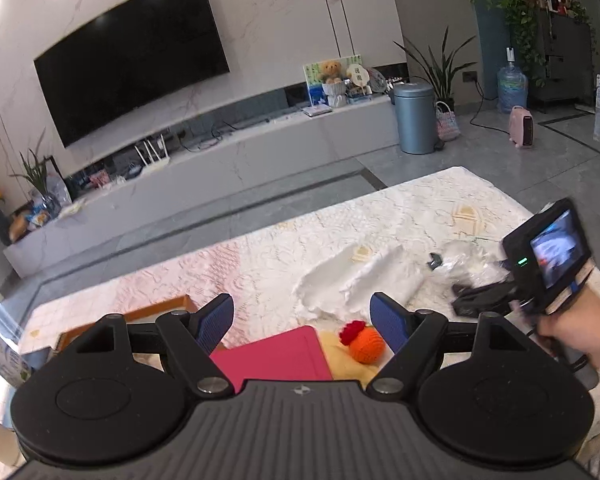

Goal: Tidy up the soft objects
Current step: 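Lower the right gripper onto the clear plastic bag and close it, then grasp the orange crochet fruit with the left gripper while the right gripper holds the bag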

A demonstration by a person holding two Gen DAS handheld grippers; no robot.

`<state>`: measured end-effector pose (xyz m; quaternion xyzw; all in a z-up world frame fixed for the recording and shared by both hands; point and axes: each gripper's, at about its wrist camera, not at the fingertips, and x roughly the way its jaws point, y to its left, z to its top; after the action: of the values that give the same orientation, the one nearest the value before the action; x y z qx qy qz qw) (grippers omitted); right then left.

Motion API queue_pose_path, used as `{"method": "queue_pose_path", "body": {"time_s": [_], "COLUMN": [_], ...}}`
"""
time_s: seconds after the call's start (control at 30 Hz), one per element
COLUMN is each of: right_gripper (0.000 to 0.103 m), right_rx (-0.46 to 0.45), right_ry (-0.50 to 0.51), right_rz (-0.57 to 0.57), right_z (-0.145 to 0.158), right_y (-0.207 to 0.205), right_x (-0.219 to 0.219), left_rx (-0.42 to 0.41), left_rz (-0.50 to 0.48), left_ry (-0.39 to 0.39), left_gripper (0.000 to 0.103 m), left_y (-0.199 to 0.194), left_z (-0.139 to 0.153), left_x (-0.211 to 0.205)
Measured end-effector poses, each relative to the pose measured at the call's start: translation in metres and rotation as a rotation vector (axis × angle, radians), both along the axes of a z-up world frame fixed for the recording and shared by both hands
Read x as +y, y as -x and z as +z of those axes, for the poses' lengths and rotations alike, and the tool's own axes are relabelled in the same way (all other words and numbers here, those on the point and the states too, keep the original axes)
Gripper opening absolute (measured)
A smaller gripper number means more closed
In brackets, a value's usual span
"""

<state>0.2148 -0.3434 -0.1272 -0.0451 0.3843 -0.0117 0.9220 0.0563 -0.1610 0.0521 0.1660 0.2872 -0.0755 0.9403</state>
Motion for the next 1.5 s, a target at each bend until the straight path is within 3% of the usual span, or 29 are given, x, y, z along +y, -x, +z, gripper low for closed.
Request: {"method": "queue_pose_path", "body": {"time_s": [0.17, 0.4, 0.5, 0.67, 0.8, 1.1, 1.2, 1.3, 1.4, 1.47, 1.5], "right_gripper": [0.056, 0.056, 0.056, 0.056, 0.056, 0.056, 0.057, 0.057, 0.057, 0.057, 0.057], "right_rx": [-0.125, -0.252, -0.26, -0.236, -0.227, -0.2, -0.202, -0.207, -0.195, -0.185, -0.179], "right_ry": [-0.119, -0.237, -0.245, -0.26, -0.216, -0.271, -0.287, -0.301, -0.33, -0.318, -0.308], "right_rz": [0.003, -0.048, -0.072, -0.107, -0.086, -0.12, -0.111, -0.12, -0.128, -0.135, -0.14], "right_z": [0.04, 0.075, 0.075, 0.068, 0.071, 0.071, 0.071, 0.074, 0.072, 0.07, 0.069], "right_y": [0.019, 0.051, 0.055, 0.064, 0.068, 0.07, 0.071, 0.071, 0.07, 0.069, 0.068], "right_x": [-0.006, -0.021, -0.027, -0.03, -0.027, -0.043, -0.045, -0.048, -0.052, -0.052, -0.052], "left_rx": [-0.005, 0.127, 0.18, 0.322, 0.403, 0.473, 0.402, 0.442, 0.432, 0.426, 0.421], "left_rz": [-0.004, -0.135, -0.167, -0.115, -0.045, 0.044, 0.049, 0.042, 0.072, 0.089, 0.09], "left_ry": [-0.005, 0.048, 0.037, 0.001, -0.045, -0.061, -0.152, -0.164, -0.26, -0.294, -0.308], "left_gripper": [0.091, 0.091, 0.09, 0.088, 0.085, 0.08, 0.077, 0.076, 0.074, 0.068, 0.061], "left_y": [0.005, -0.012, -0.022, -0.061, -0.09, -0.125, -0.128, -0.133, -0.134, -0.136, -0.136], "left_z": [0.005, 0.003, -0.004, -0.029, -0.055, -0.109, -0.119, -0.133, -0.148, -0.155, -0.158], "left_x": [0.005, -0.009, -0.029, -0.055, -0.065, -0.076, -0.084, -0.088, -0.094, -0.092, -0.091]}}
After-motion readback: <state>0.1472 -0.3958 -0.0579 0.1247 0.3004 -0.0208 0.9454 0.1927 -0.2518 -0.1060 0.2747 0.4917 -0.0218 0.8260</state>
